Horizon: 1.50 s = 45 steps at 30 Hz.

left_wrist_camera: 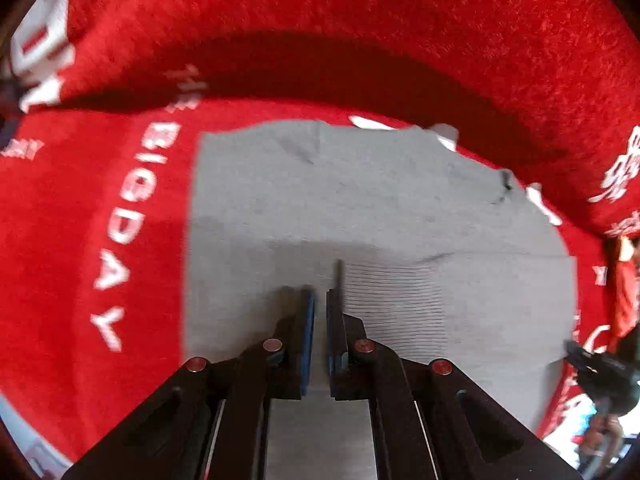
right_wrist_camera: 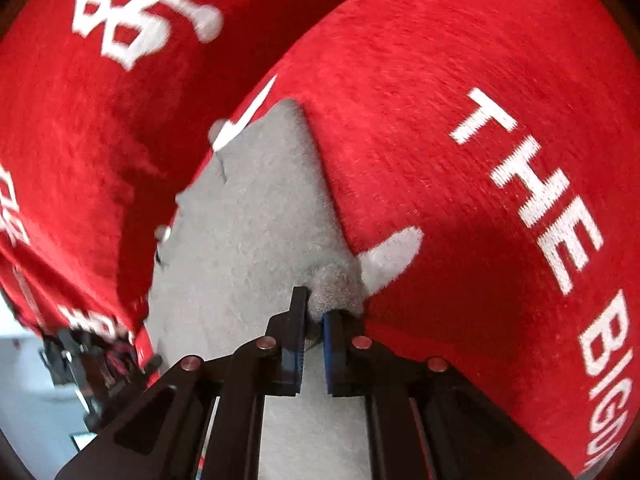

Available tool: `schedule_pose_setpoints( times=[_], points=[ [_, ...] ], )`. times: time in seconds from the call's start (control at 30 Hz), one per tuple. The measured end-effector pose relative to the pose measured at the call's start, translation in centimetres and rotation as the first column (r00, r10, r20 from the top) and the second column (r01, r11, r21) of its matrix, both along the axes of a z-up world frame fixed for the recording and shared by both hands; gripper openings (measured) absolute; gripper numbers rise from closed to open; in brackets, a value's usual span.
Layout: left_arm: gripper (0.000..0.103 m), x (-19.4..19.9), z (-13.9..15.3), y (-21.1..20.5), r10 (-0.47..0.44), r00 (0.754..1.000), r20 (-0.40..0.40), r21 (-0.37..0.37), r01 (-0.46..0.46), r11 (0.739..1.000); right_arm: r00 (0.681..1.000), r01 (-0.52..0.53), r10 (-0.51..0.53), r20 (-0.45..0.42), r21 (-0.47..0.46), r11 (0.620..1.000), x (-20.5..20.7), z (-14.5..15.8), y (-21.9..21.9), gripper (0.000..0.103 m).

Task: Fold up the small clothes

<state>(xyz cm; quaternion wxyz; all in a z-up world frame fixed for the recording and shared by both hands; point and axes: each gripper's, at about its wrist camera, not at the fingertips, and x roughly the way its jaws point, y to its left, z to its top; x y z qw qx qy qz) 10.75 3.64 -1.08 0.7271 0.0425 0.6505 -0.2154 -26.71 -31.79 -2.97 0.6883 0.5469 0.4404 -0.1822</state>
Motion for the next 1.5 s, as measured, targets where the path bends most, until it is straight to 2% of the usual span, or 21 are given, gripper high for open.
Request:
schedule_pose_setpoints(
  times=[0.07,0.13,0.2,0.27,0.43,0.47,0.53,0.57,0.63,0.7,0.77,0.8,0.83,0.9,1.0,1.1,1.2,1.27,1.37,1.43,1.5],
  points=[
    [0.006,-0.2,0.8,0.0,-0.027,0.999,0.022,0.007,0.027,1.000,0.999,-0.009,0.006,0.032,0.073,0.997,-0.9,1.2,0.2,0.018],
    [0.006,-0.6,1.4,-0.5,-0.058,0.998,0.032,0.009,0.058,0.998,0.995,-0.035,0.032,0.093,0.034,0.999,-1.3,3.3,0.2,0.024],
    [0.006,-1.1,1.6,-1.3,-0.079,0.996,0.033,0.003,0.079,0.997,0.993,-0.051,0.059,0.098,-0.078,0.996,-1.0,5.1,-0.5,0.050],
    [0.006,-1.8,1.4,-2.6,-0.097,0.995,0.027,-0.008,0.097,0.995,0.996,-0.046,0.055,0.067,-0.133,0.990,-0.4,4.7,-2.2,0.051],
    [0.006,-3.2,0.3,-5.6,-0.120,0.993,0.008,-0.015,0.120,0.993,0.998,-0.046,0.049,0.030,-0.069,0.997,1.7,0.4,-4.9,0.051],
    [0.006,-3.3,0.0,-5.8,-0.120,0.993,0.008,-0.001,0.120,0.993,0.998,-0.047,0.049,0.044,-0.048,0.998,2.2,-0.2,-5.1,0.050],
    [0.006,-3.5,-0.9,-6.0,-0.118,0.993,0.002,0.035,0.118,0.992,0.997,-0.062,0.063,0.053,-0.015,0.998,3.0,-0.9,-5.0,0.037],
    [0.006,-3.6,-1.0,-6.0,-0.119,0.993,0.004,0.039,0.119,0.992,0.995,-0.089,0.089,0.032,-0.012,0.996,3.6,-0.9,-4.8,0.007],
    [0.006,-3.8,-0.9,-5.8,-0.126,0.992,0.019,0.039,0.125,0.991,0.988,-0.147,0.151,0.025,-0.104,0.984,4.6,1.0,-4.1,0.008],
    [0.006,-3.9,-1.1,-5.8,-0.144,0.989,0.028,0.045,0.143,0.989,0.976,-0.213,0.218,0.002,-0.205,0.955,5.2,3.0,-3.5,0.008],
    [0.006,-4.2,-1.2,-6.0,-0.163,0.986,0.037,0.052,0.161,0.986,0.963,-0.271,0.260,-0.078,-0.245,0.931,5.5,2.5,-3.3,0.008],
    [0.006,-4.2,-1.1,-5.9,-0.167,0.985,0.037,0.054,0.165,0.985,0.951,-0.301,0.270,-0.153,-0.242,0.922,5.7,1.3,-3.3,0.008],
    [0.006,-4.2,-0.9,-5.7,-0.168,0.985,0.034,0.064,0.165,0.984,0.947,-0.304,0.269,-0.174,-0.228,0.925,5.6,0.5,-3.4,0.008],
    [0.006,-4.0,-0.4,-5.0,-0.163,0.986,0.038,0.088,0.159,0.983,0.961,-0.257,0.220,-0.170,-0.240,0.936,5.2,1.0,-3.7,0.010],
    [0.006,-3.8,0.2,-3.3,-0.147,0.989,0.034,0.099,0.143,0.985,0.953,-0.235,0.159,-0.257,-0.296,0.926,4.3,2.6,-3.2,0.011],
    [0.006,-4.0,0.9,-2.3,-0.145,0.989,0.042,0.084,0.141,0.986,0.956,-0.248,0.171,-0.237,-0.349,0.904,3.6,5.0,-1.7,0.011],
    [0.006,-4.0,0.1,-2.3,-0.131,0.991,0.024,0.089,0.129,0.988,0.953,-0.289,0.232,-0.197,-0.348,0.892,3.8,6.1,0.4,0.011],
    [0.006,-4.3,-1.1,-2.5,-0.132,0.991,0.006,0.106,0.131,0.986,0.937,-0.336,0.272,-0.220,-0.349,0.875,4.6,5.4,1.9,0.011],
    [0.006,-4.8,-1.1,-2.2,-0.153,0.988,0.039,0.104,0.148,0.984,0.912,-0.382,0.299,-0.282,-0.315,0.869,5.4,2.6,3.3,0.011],
    [0.006,-5.0,-0.8,-1.8,-0.158,0.987,0.031,0.104,0.154,0.983,0.920,-0.372,0.293,-0.261,-0.340,0.864,4.8,2.3,3.3,0.009],
    [0.006,-5.0,-0.6,-1.4,-0.145,0.989,0.022,0.100,0.142,0.985,0.913,-0.385,0.301,-0.275,-0.341,0.857,4.5,2.7,3.3,0.008]
  ],
)
